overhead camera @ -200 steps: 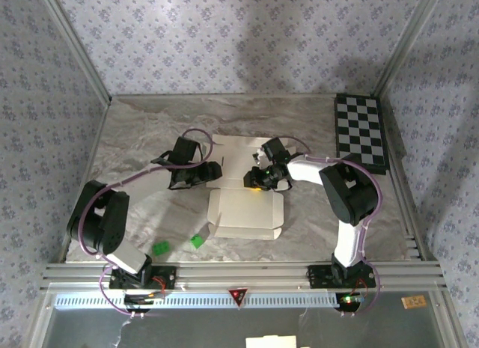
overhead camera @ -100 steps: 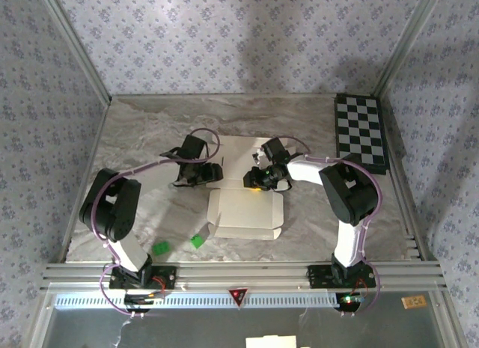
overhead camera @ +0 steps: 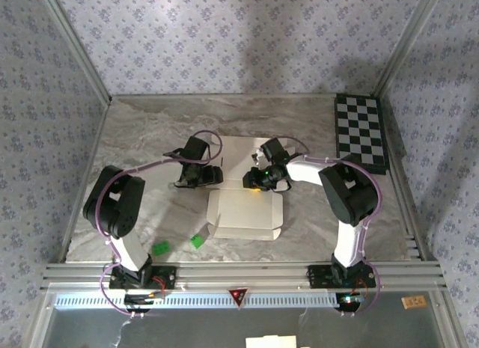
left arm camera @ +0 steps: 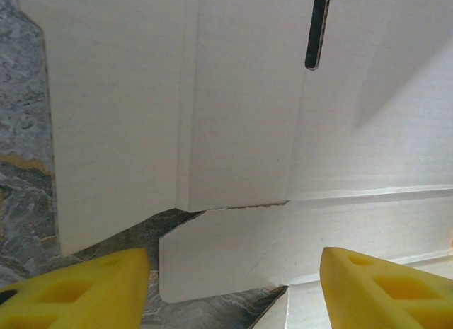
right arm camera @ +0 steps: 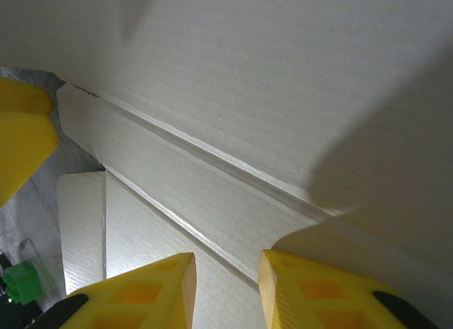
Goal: Fold the paper box
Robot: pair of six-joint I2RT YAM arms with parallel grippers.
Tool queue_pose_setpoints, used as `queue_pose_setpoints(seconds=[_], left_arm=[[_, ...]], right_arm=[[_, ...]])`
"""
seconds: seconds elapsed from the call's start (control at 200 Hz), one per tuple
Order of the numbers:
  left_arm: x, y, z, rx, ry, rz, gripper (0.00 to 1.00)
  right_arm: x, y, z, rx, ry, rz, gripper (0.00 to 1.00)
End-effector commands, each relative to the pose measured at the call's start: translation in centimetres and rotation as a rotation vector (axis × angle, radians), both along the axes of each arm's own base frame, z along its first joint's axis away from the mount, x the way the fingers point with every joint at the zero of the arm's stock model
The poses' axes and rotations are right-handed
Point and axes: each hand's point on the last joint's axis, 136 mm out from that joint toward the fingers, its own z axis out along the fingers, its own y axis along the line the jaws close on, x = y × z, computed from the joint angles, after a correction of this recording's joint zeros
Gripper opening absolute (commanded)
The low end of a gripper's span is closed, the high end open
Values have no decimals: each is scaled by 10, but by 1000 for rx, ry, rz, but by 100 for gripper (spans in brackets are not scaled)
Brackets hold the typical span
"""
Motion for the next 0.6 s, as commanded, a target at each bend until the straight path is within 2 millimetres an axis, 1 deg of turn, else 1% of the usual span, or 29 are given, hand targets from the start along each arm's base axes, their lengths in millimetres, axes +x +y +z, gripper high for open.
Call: queue_pose_setpoints(seconds=[0.0,0.165,0.335,0.435,0.595], left_arm=[[2,-9,-1,-26,2,-24,64],[1,-11,-3,-46,19,-22,63],[2,-12,2,-63,13,-17,62],[3,-12,11,-92,-6,-3,61],[6,-20,29,-175,-30,6,61]], right_arm=[[-25,-15,-28,-110,90,6,33],[-26,-14,-28,-112,91,11,33],[-26,-14,-26,-114,89,15,33],[-26,-14,-25,-116,87,17,33],[-27,-14,-24,-114,88,19,32]])
